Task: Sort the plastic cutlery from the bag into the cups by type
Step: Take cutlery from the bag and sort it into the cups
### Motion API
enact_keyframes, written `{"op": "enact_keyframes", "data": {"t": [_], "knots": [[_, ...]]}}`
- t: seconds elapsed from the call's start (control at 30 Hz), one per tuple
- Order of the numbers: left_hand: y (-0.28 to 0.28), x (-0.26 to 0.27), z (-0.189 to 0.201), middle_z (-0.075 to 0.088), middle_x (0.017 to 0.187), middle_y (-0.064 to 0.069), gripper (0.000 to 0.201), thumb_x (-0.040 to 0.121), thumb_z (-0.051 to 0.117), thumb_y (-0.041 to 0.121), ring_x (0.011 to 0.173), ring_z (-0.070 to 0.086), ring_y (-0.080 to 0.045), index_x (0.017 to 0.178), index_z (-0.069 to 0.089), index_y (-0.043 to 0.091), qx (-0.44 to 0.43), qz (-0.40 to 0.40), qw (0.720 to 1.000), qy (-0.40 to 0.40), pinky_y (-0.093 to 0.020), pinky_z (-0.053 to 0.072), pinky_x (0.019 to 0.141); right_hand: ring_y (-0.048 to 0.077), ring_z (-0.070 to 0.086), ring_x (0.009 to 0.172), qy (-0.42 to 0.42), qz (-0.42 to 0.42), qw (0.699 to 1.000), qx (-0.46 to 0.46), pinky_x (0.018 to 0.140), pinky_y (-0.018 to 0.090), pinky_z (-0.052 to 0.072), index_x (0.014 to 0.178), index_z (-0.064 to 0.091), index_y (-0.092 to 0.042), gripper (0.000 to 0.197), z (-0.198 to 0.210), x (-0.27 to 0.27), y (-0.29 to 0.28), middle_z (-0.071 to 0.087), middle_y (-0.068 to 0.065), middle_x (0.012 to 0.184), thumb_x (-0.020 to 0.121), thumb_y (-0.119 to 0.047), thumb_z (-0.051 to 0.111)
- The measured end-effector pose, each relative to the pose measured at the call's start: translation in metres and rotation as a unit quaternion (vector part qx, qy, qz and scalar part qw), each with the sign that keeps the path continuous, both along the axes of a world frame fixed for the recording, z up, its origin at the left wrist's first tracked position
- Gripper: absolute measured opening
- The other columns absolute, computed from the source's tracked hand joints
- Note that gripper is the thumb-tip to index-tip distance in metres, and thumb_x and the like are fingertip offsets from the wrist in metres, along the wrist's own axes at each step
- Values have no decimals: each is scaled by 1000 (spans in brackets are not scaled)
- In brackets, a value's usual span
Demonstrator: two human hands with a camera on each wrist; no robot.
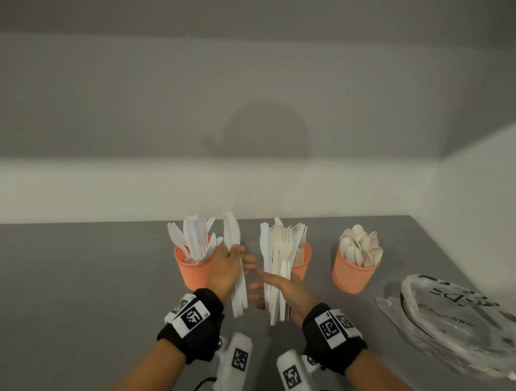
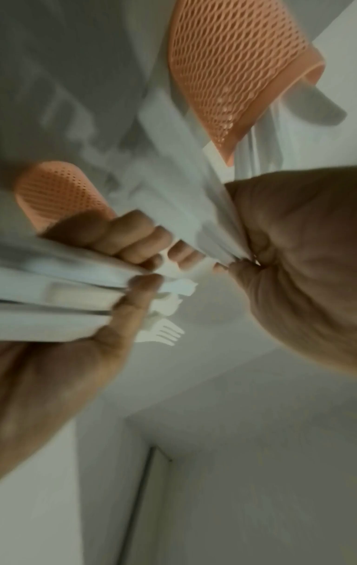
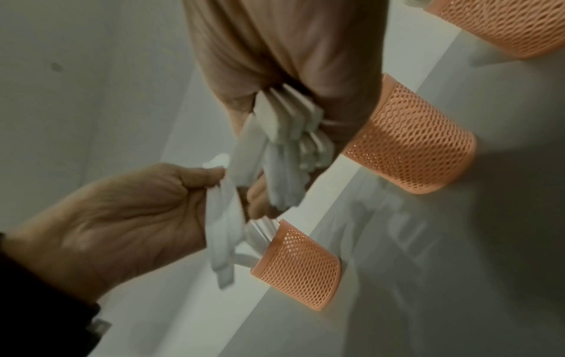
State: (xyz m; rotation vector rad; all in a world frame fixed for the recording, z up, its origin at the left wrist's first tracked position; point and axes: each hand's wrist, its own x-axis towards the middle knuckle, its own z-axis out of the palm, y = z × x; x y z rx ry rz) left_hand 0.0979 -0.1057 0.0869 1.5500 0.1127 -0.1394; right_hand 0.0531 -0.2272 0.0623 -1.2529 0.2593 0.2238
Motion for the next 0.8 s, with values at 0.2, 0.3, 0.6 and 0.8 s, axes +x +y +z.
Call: {"op": "enact_keyframes", "data": {"t": [0.2,0.3,0.6,0.8], "knots": [[51,38,34,40,48,4,36,92,53,36,37,37,-6,64,42,17,-1,118,987,-106,-24,43,49,10,43,41,7,29,999,30,46,23,42,109,49,-10,21,5,9,-2,47,2,58,91,-18,56],[73,58,61,41,47,3,44,90,53,43,43,40,-10,57,41,17,-7,194,967,-167,-21,39,50,8,41,39,14,50,998,46,44,21,40,106,47,-12,17,9,14,-1,44,-1,56,92,-20,55],[92,103,28,49,36,9,42,88,59,38,39,47,-5,55,48,14,11,154,976,-156,-24,46,57,9,41,42,48,67,995,56,46,23,41,99,53,-14,16,7,28,4,44,-1,55,89,-25,59],[96,108,-15,61,69,-5,17,81,69,9,50,61,-3,74,54,14,100,56,981,-155,-26,51,62,10,41,42,54,59,996,39,46,23,39,103,56,-15,11,5,32,6,45,0,53,94,-19,49]]}}
